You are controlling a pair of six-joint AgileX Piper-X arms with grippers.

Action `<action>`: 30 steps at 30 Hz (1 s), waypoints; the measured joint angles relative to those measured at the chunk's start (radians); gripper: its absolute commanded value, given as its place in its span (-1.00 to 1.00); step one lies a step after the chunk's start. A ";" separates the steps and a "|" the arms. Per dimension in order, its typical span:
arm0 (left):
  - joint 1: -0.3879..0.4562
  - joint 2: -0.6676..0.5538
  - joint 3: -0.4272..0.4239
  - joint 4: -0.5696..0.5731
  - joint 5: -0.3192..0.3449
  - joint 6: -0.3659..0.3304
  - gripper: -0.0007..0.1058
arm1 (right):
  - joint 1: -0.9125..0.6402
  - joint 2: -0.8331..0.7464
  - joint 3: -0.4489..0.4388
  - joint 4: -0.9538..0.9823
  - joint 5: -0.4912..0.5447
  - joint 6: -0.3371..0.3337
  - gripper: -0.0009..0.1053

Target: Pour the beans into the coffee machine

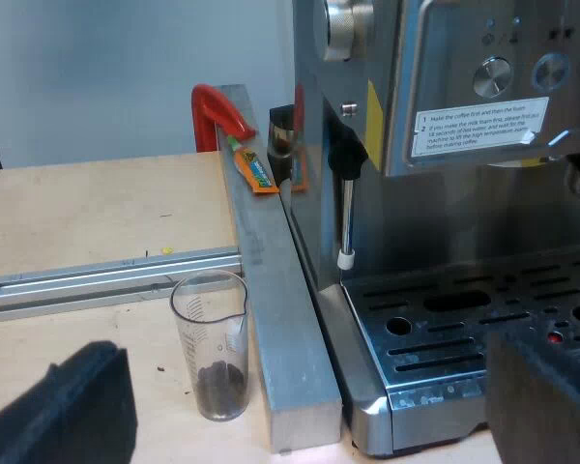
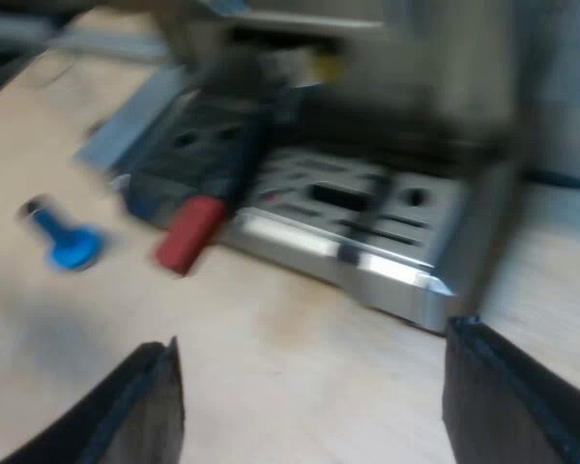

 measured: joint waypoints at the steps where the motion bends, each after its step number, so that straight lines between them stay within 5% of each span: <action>1: 0.000 0.000 0.000 0.000 0.000 0.000 0.43 | 0.038 0.023 0.000 -0.013 -0.017 -0.023 0.14; 5: 0.000 0.000 0.000 0.000 0.000 0.000 0.43 | 0.143 0.084 0.000 -0.048 -0.038 -0.077 0.14; 16: 0.000 0.000 0.000 0.000 0.000 0.000 0.43 | 0.324 0.203 0.000 -0.146 -0.033 -0.087 0.14; 21: 0.000 0.000 0.000 0.000 0.000 0.000 0.43 | 0.521 0.334 0.000 -0.258 0.119 -0.087 0.14; 23: 0.000 0.000 0.000 0.000 0.000 0.000 0.43 | 0.649 0.388 0.002 -0.328 0.268 -0.067 0.14; 30: 0.000 0.000 0.000 0.000 0.000 0.000 0.43 | 0.809 0.491 0.002 -0.455 0.415 0.009 0.14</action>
